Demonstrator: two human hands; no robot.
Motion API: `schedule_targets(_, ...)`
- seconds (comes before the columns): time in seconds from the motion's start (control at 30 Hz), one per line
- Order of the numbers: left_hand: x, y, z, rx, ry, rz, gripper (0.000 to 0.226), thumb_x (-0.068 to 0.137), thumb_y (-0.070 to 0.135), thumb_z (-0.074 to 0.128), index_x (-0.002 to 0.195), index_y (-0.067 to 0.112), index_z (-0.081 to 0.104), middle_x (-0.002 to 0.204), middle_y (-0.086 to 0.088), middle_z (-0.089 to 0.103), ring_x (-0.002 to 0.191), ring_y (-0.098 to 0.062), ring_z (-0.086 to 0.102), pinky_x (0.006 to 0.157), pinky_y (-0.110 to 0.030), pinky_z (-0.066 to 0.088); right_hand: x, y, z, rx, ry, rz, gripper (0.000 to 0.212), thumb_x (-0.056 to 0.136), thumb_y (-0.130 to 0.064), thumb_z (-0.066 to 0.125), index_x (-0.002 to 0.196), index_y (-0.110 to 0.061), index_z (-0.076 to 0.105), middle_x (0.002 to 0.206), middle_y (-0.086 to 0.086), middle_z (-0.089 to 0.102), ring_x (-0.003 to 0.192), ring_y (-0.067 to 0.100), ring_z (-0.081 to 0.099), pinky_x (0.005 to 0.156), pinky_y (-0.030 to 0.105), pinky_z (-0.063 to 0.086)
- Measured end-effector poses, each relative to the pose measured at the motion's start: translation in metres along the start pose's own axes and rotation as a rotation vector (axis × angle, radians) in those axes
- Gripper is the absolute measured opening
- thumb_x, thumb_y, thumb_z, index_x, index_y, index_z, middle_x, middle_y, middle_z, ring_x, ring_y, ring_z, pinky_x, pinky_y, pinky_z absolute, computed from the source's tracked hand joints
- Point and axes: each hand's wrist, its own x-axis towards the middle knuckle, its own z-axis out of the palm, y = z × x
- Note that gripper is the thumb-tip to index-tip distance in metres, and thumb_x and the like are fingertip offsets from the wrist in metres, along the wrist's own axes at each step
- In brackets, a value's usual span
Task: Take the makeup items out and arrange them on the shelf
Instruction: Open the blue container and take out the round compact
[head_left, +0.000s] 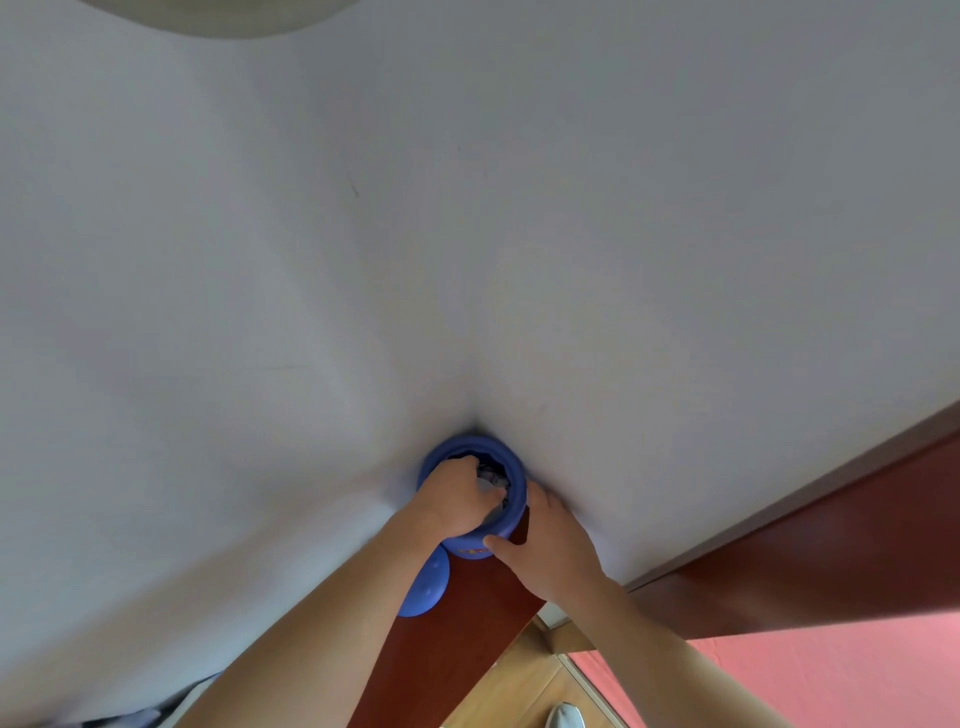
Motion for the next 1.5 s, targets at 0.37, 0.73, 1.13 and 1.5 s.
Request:
schedule_targets(0.37,0.004,0.004,0.002,0.048,-0.069,-0.034,0.023,0.100,0.025,0.046,0.089,0.010,0.060,0.071,0.002,0.050,0.067,-0.009,0.047,0.057,-0.019,0.033,0.003,-0.003,-0.001,-0.030,-0.013,-0.024,0.092,0.081,-0.052,0.069,0.153,-0.025,0.019,0.150,-0.008,0.038,0.134,0.012,0.039,0.106,0.026,0.037)
schedule_targets(0.73,0.000,-0.003,0.001,0.033,0.005,0.038,0.021,0.093,0.007,0.049,0.104,0.002,0.065,0.096,-0.011,0.068,0.088,-0.023,0.063,0.074,-0.030,0.049,0.004,-0.001,0.000,-0.030,-0.010,-0.022,0.090,0.079,-0.051,0.071,0.152,-0.027,0.022,0.145,-0.009,0.043,0.130,0.011,0.042,0.104,0.026,0.040)
schedule_targets(1.13,0.000,-0.011,0.009,-0.029,0.087,0.036,0.027,0.092,0.005,0.054,0.113,-0.002,0.068,0.112,-0.018,0.070,0.106,-0.028,0.063,0.071,-0.014,0.032,0.004,-0.001,-0.001,-0.044,-0.014,-0.005,0.091,0.078,-0.054,0.070,0.151,-0.027,0.023,0.144,-0.008,0.044,0.129,0.011,0.044,0.104,0.028,0.041)
schedule_targets(1.5,-0.011,-0.007,-0.008,-0.005,0.234,0.079,0.021,0.084,0.007,0.058,0.064,0.006,0.052,0.053,0.003,0.037,0.048,-0.009,0.031,0.050,-0.023,0.025,0.004,-0.003,-0.003,-0.038,-0.026,-0.012,0.090,0.081,-0.050,0.071,0.152,-0.025,0.022,0.148,-0.008,0.041,0.133,0.011,0.040,0.107,0.025,0.037)
